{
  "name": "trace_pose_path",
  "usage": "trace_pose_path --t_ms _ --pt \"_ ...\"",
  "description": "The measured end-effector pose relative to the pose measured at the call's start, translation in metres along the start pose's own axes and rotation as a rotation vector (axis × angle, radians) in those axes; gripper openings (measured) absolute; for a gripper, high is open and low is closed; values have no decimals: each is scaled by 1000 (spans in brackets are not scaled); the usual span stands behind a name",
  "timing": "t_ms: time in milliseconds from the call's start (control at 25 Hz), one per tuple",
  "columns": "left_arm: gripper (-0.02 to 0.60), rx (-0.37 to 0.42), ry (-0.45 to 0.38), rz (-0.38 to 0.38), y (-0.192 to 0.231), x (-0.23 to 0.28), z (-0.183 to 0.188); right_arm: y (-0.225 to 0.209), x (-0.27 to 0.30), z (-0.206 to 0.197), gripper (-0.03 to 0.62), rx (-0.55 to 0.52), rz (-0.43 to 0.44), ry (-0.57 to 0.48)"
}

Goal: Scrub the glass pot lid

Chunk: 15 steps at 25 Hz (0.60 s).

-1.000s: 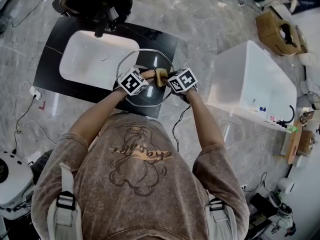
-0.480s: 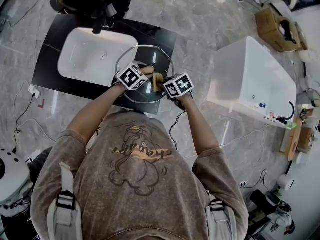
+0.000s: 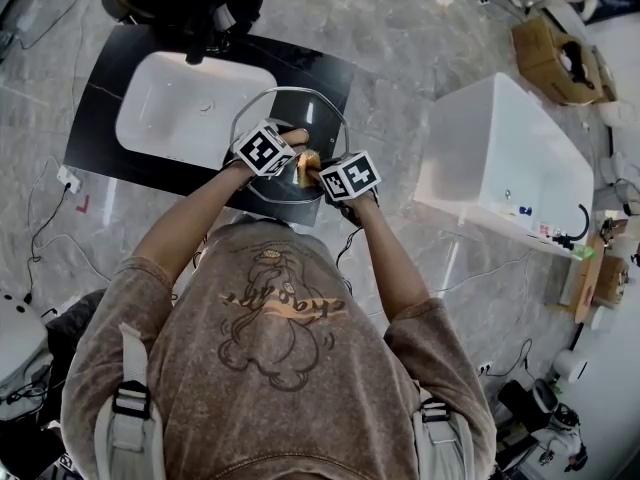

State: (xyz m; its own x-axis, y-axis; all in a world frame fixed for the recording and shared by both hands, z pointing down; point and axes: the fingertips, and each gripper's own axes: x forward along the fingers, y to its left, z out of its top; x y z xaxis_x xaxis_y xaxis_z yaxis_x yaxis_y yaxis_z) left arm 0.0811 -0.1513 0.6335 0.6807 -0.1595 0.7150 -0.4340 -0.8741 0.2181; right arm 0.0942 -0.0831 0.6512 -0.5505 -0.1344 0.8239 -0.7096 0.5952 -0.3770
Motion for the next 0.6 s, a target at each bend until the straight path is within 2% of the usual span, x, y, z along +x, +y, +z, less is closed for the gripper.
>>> trace_pose_path --t_ms 320,600 --pt "199 3 5 -1 2 0 0 12 7 1 40 43 35 -22" --pt "199 -5 19 0 -1 0 -1 49 24 3 40 13 104 -27"
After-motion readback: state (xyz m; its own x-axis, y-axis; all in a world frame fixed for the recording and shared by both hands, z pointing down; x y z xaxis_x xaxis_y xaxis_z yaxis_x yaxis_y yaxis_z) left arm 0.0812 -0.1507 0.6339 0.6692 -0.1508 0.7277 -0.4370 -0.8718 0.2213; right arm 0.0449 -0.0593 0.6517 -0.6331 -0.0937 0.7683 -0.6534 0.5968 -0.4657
